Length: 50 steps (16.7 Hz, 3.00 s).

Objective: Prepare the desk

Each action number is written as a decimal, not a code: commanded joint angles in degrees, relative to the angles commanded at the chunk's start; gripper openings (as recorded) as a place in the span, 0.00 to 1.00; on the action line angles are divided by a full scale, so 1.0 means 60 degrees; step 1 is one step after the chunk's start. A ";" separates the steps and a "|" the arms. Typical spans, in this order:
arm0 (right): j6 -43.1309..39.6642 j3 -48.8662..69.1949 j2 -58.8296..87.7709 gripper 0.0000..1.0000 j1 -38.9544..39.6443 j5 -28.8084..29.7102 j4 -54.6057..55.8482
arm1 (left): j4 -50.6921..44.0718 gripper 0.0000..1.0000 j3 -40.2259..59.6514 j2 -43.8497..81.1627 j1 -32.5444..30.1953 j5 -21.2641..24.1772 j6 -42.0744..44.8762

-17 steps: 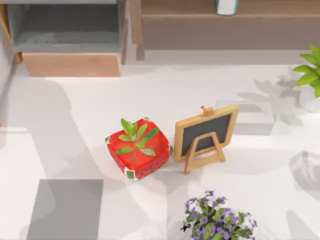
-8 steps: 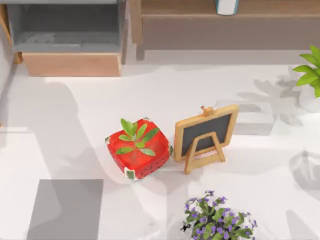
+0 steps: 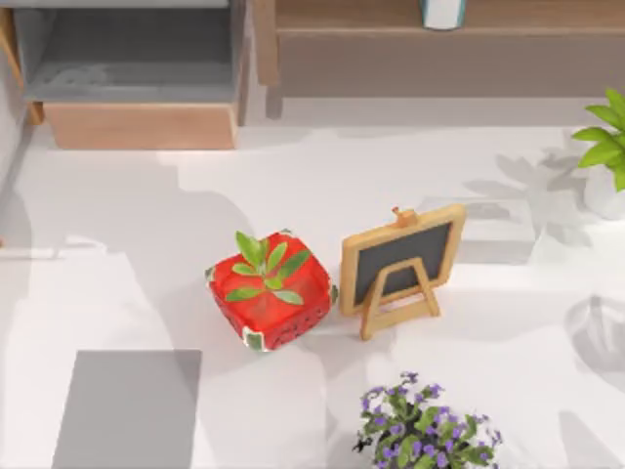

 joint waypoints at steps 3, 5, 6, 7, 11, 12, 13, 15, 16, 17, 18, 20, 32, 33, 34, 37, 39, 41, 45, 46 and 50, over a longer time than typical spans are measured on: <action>0.0000 0.0000 0.0000 1.00 0.0000 0.0000 0.0000 | 0.0620 0.00 -0.1257 -0.1460 -0.0597 -0.0142 -0.1049; 0.0000 0.0000 0.0000 1.00 0.0000 0.0000 0.0000 | 0.1061 0.00 -0.2264 -0.2425 -0.1156 -0.0229 -0.1816; 0.0000 0.0000 0.0000 1.00 0.0000 0.0000 0.0000 | 0.1289 0.00 -0.2808 -0.2895 -0.1469 -0.0269 -0.2214; 0.0000 0.0000 0.0000 1.00 0.0000 0.0000 0.0000 | 0.1518 0.00 -0.3387 -0.3345 -0.1802 -0.0306 -0.2620; 0.0000 0.0000 0.0000 1.00 0.0000 0.0000 0.0000 | 0.2413 0.00 -0.5910 -0.4954 -0.3242 -0.0431 -0.4259; 0.0000 0.0000 0.0000 1.00 0.0000 0.0000 0.0000 | 0.2626 0.00 -0.6571 -0.5310 -0.3615 -0.0457 -0.4665; 0.0000 0.0000 0.0000 1.00 0.0000 0.0000 0.0000 | 0.2832 0.00 -0.7235 -0.5649 -0.3986 -0.0483 -0.5067; 0.0000 0.0000 0.0000 1.00 0.0000 0.0000 0.0000 | 0.3211 0.00 -0.8550 -0.6257 -0.4708 -0.0535 -0.5840; 0.0000 0.0000 0.0000 1.00 0.0000 0.0000 0.0000 | 0.3387 0.00 -0.9196 -0.6536 -0.5058 -0.0562 -0.6212; 0.0000 0.0000 0.0000 1.00 0.0000 0.0000 0.0000 | 0.3549 0.00 -0.9827 -0.6793 -0.5394 -0.0590 -0.6566; 0.0000 0.0000 0.0000 1.00 0.0000 0.0000 0.0000 | 0.3698 0.00 -1.0434 -0.7030 -0.5714 -0.0620 -0.6902; 0.0000 0.0000 0.0000 1.00 0.0000 0.0000 0.0000 | 0.3966 0.00 -1.1580 -0.7456 -0.6306 -0.0684 -0.7524; 0.0000 0.0000 0.0000 1.00 0.0000 0.0000 0.0000 | 0.4526 0.00 -1.4292 -0.8344 -0.7652 -0.0904 -0.8921; 0.0000 0.0000 0.0000 1.00 0.0000 0.0000 0.0000 | 0.4526 0.00 -1.4292 -0.8344 -0.7652 -0.0904 -0.8921; 0.0000 0.0000 0.0000 1.00 0.0000 0.0000 0.0000 | 0.4509 0.00 -1.4277 -0.8303 -0.7612 -0.0901 -0.8896; 0.0000 0.0000 0.0000 1.00 0.0000 0.0000 0.0000 | 0.4527 0.00 -1.4229 -0.8346 -0.7612 -0.0908 -0.8892; 0.0000 0.0000 0.0000 1.00 0.0000 0.0000 0.0000 | 0.4563 0.00 -1.4160 -0.8408 -0.7612 -0.0922 -0.8886; 0.0000 0.0000 0.0000 1.00 0.0000 0.0000 0.0000 | 0.4615 0.00 -1.4081 -0.8480 -0.7612 -0.0939 -0.8879; 0.0000 0.0000 0.0000 1.00 0.0000 0.0000 0.0000 | 0.4747 0.00 -1.3914 -0.8633 -0.7611 -0.0976 -0.8862; 0.0000 0.0000 0.0000 1.00 0.0000 0.0000 0.0000 | 0.4783 0.00 -1.3875 -0.8670 -0.7611 -0.0984 -0.8858; 0.0000 0.0000 0.0000 1.00 0.0000 0.0000 0.0000 | 0.4924 0.00 -1.3748 -0.8796 -0.7612 -0.1007 -0.8845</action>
